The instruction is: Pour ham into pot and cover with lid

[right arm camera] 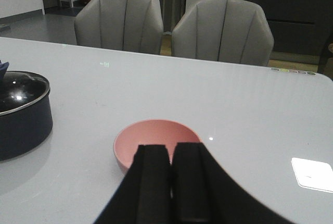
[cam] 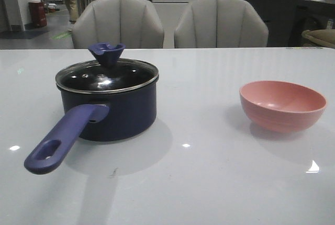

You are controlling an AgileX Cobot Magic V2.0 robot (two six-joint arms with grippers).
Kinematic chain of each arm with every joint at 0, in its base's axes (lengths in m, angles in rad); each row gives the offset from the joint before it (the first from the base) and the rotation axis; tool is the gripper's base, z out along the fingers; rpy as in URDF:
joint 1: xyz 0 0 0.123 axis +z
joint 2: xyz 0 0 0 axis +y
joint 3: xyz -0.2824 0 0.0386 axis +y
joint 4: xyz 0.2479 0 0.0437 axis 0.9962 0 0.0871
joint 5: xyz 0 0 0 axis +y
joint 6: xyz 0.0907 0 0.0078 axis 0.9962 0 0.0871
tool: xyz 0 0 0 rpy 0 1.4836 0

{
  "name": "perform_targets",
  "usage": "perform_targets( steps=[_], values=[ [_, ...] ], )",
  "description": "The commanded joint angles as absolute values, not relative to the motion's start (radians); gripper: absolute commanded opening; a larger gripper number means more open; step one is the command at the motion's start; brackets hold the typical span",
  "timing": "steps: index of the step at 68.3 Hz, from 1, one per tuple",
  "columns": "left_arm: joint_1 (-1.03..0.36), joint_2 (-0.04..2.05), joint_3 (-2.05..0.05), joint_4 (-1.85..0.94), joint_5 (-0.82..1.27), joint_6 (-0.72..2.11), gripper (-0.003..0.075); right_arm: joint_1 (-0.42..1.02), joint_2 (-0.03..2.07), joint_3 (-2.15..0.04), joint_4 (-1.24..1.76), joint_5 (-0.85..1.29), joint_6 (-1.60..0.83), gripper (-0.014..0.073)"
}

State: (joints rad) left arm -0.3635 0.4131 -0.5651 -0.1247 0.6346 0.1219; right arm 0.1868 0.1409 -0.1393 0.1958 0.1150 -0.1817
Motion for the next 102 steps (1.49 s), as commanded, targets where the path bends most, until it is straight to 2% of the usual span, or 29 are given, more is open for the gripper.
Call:
perform_targets(
  steps=[1, 39, 48, 68, 81, 102],
  values=[
    [-0.370, 0.365, -0.551, -0.140, 0.532, 0.120, 0.0117, 0.189, 0.149, -0.167, 0.195, 0.026, -0.186, 0.0148],
    [-0.370, 0.344, -0.510, -0.145, 0.529, 0.120, 0.0113, 0.189, 0.149, -0.167, 0.195, 0.026, -0.186, 0.0148],
    [-0.339, 0.307, -0.446, -0.112, 0.462, 0.120, 0.0113, 0.189, 0.149, -0.167, 0.195, 0.026, -0.186, 0.0148],
    [-0.150, 0.018, -0.149, -0.110, 0.172, 0.120, 0.0113, 0.189, 0.149, -0.167, 0.195, 0.026, -0.186, 0.0148],
    [-0.134, -0.020, 0.022, -0.102, -0.041, 0.120, 0.0113, 0.189, 0.149, -0.167, 0.195, 0.026, -0.186, 0.0148],
    [-0.132, -0.022, 0.026, -0.104, -0.053, 0.120, 0.0113, 0.189, 0.149, -0.167, 0.195, 0.026, -0.186, 0.0148]
  ],
)
